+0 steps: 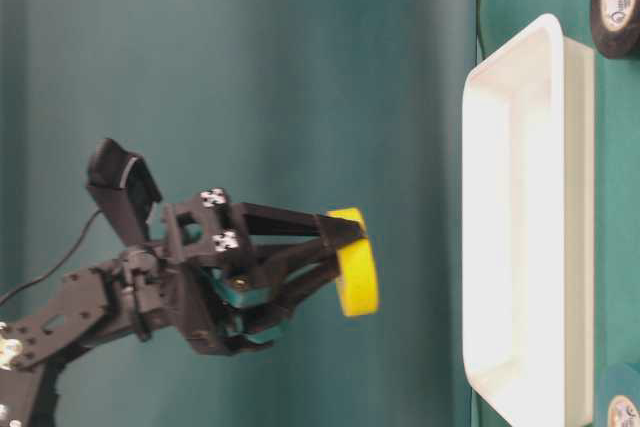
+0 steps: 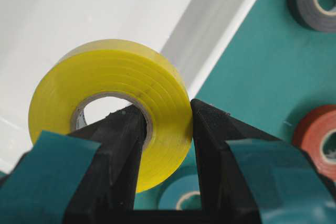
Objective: Place the tape from the fixed location into the white case.
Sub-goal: 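Carry the yellow roll back over the white tray, then lower the yellow roll onto the tray floor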
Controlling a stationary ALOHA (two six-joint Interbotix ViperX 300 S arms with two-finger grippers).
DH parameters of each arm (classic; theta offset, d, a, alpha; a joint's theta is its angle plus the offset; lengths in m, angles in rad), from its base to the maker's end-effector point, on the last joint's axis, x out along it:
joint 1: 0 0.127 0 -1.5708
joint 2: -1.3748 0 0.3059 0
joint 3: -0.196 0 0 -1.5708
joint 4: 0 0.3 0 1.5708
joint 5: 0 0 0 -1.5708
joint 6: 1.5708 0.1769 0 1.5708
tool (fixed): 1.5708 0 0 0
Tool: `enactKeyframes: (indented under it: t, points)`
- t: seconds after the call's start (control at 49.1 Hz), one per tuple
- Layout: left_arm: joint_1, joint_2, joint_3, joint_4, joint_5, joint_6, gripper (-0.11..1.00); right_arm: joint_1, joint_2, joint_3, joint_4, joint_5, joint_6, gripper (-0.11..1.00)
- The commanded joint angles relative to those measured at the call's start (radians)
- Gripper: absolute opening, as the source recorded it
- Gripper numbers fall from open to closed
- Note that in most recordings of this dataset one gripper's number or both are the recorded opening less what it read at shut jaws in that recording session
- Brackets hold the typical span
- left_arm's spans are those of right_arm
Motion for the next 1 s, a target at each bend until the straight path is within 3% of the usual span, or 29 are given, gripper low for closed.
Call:
enactKeyframes:
  t: [0.0,0.265,0.978]
  points:
    - [0.014,0.002,0.014,0.003,-0.043,0.002,0.24,0.0,0.003,-0.023,0.0,-0.008,0.002,0.01]
    - [0.048,0.049,0.092,0.003,-0.227,0.005,0.24,-0.002,0.003,-0.023,0.002,-0.008,0.003,0.01]
    - [0.08,0.199,0.117,0.002,-0.314,0.071,0.24,0.0,0.021,-0.023,0.0,-0.011,0.002,0.01]
